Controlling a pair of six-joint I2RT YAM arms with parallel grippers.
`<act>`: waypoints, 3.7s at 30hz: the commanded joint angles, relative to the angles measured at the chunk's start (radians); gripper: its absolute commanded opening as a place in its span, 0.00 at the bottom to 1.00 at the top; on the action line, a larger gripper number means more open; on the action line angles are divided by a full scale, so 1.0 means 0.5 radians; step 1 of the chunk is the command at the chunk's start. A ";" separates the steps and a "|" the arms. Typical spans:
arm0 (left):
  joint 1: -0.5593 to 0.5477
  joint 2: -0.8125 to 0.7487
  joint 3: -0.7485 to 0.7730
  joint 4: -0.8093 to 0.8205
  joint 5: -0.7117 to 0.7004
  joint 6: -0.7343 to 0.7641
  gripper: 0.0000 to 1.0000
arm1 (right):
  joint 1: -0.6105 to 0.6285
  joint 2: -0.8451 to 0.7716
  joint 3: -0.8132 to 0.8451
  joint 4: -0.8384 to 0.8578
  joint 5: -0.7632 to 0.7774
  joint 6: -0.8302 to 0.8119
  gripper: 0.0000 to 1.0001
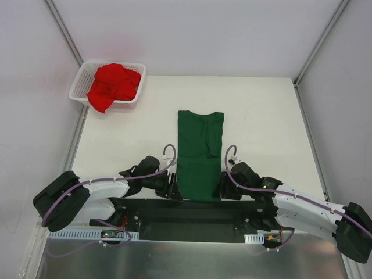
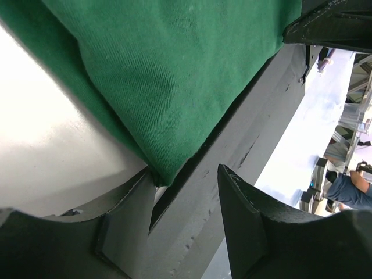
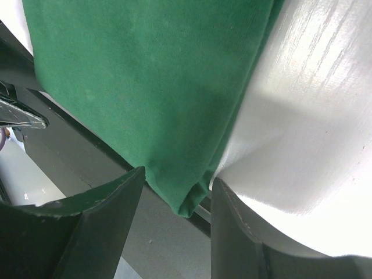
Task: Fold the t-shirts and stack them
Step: Grab one side of the 2/3 rectangular tshirt with both arms, then fold the long partially folded tshirt into a neat square
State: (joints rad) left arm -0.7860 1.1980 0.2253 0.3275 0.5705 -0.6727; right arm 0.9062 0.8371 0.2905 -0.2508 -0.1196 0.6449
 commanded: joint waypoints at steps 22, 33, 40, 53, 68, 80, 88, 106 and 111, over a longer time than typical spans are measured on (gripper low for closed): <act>0.155 0.055 -0.009 -0.130 -0.239 0.131 0.42 | 0.013 0.010 -0.007 -0.094 0.067 -0.004 0.30; 0.155 0.123 0.000 -0.066 -0.162 0.128 0.14 | 0.016 0.044 0.002 -0.069 0.058 0.002 0.20; 0.155 0.181 0.019 -0.029 -0.132 0.131 0.00 | 0.013 0.074 0.033 -0.060 0.055 -0.020 0.06; 0.155 -0.086 0.209 -0.360 -0.141 0.176 0.00 | 0.022 0.019 0.275 -0.271 0.129 -0.115 0.01; 0.164 0.009 0.700 -0.609 -0.236 0.290 0.00 | 0.016 0.387 0.649 -0.348 0.303 -0.317 0.01; 0.455 0.147 0.924 -0.615 -0.153 0.425 0.00 | -0.076 0.660 0.974 -0.406 0.481 -0.394 0.01; 0.511 0.245 1.147 -0.646 -0.107 0.471 0.00 | -0.220 0.605 1.134 -0.566 0.549 -0.489 0.01; 0.664 0.794 1.810 -0.695 -0.003 0.597 0.00 | -0.616 1.086 1.582 -0.379 0.396 -0.744 0.01; 0.744 0.911 1.942 -0.698 0.046 0.612 0.00 | -0.702 1.292 1.821 -0.360 0.337 -0.823 0.01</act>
State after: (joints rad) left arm -0.4408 1.6279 1.1225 -0.0353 0.5560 -0.4011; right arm 0.5858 1.4376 1.0931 -0.4702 0.0738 0.2901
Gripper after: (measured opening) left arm 0.019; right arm 0.018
